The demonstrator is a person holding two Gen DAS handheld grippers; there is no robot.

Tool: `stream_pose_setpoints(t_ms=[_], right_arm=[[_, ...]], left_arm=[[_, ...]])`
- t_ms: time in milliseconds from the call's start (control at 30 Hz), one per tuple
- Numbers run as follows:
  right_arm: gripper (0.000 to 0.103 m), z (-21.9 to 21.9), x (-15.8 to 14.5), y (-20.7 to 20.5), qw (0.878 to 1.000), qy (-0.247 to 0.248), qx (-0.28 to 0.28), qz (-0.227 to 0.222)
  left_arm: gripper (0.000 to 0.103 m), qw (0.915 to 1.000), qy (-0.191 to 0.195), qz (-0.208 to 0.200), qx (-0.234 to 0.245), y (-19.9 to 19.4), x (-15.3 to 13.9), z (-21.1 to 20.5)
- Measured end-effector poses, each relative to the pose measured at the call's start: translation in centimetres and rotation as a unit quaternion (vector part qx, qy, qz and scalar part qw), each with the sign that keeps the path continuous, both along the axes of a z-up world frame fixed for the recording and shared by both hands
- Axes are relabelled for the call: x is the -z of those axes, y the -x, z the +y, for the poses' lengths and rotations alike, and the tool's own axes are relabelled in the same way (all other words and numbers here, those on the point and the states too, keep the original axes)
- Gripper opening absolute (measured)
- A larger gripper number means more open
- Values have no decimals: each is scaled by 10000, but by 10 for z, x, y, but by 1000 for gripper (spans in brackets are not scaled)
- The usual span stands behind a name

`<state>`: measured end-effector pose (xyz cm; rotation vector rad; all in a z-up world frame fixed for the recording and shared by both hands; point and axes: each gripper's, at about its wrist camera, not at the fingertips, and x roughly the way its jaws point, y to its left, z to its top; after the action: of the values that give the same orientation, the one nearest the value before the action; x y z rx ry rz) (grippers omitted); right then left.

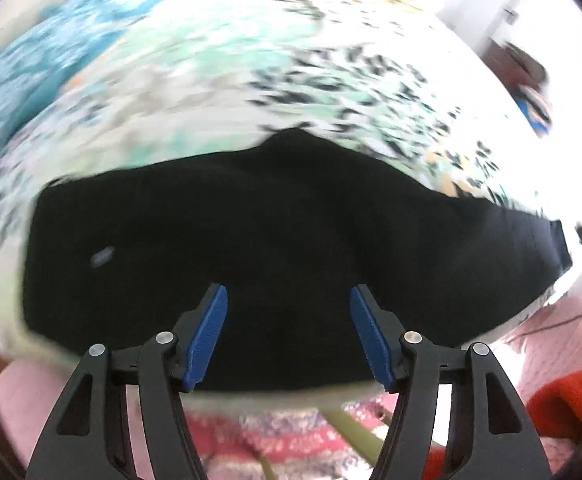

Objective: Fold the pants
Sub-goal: 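Open both grippers and release the folded black trousers onto the bed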

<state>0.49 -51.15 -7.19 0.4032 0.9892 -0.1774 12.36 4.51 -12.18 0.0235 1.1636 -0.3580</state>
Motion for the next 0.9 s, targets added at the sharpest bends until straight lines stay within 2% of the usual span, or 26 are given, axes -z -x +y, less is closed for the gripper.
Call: stream_pose_setpoints(t_ms=[67,100,133,167,200,233,300,333,367,433,500,533,567,600,633,700,767,800,833,900], right_arm=[[78,38,12,-21,9984,-450,-348,-68],[78,59,18,-31,9959,-673,-600,-90],[78,80,24,-37,9935,-744,-857,-67],[78,97,30,-39,9920,-726,-1034,-34],[78,115,35,-41,9899,-661,-1254,25],[78,132,43,-41,9872,-545,-1494,129],[78,146,61,-39,9833,-377,-1733,403],[78,151,71,-38,9809,-260,-1830,603],[78,152,81,-36,9787,-97,-1898,777],[78,151,86,-31,9764,88,-2034,724],[78,150,86,-30,9763,104,-2027,748],[79,150,87,-28,9768,79,-2006,740],[84,150,88,-28,9771,52,-2001,720],[87,152,89,-28,9770,38,-2020,687],[91,155,91,-28,9759,93,-2069,681],[92,159,87,-30,9735,297,-2143,736],[91,153,72,-30,9788,162,-1997,419],[91,145,63,-26,9822,64,-1869,180],[91,134,55,-24,9855,82,-1696,1],[92,111,51,-25,9897,183,-1421,-52]], left_arm=[[60,9978,-434,-15,501,2,27,-31],[47,9920,-923,97,853,8,45,-49],[39,9822,-1453,252,1162,14,63,-64],[39,9738,-1791,160,1391,26,70,-68],[40,9707,-1868,-47,1511,37,66,-65],[40,9694,-1923,13,1527,40,65,-60],[41,9733,-1831,242,1363,43,60,-40],[49,9752,-1812,328,1231,42,58,-30],[52,9764,-1845,383,1052,40,55,-17],[53,9793,-1791,421,841,38,50,0],[54,9881,-1386,474,462,31,40,20],[58,9924,-1130,448,175,25,34,31],[61,9944,-983,383,-92,18,31,40],[69,9948,-928,310,-291,12,30,45],[75,9946,-874,196,-527,6,28,52],[79,9916,-850,15,-976,-8,32,68],[79,9822,-1221,191,-1418,-21,53,85],[82,9783,-1362,203,-1549,-24,59,85],[88,9772,-1319,184,-1653,-26,63,89],[90,9751,-1283,232,-1796,-23,63,95]])
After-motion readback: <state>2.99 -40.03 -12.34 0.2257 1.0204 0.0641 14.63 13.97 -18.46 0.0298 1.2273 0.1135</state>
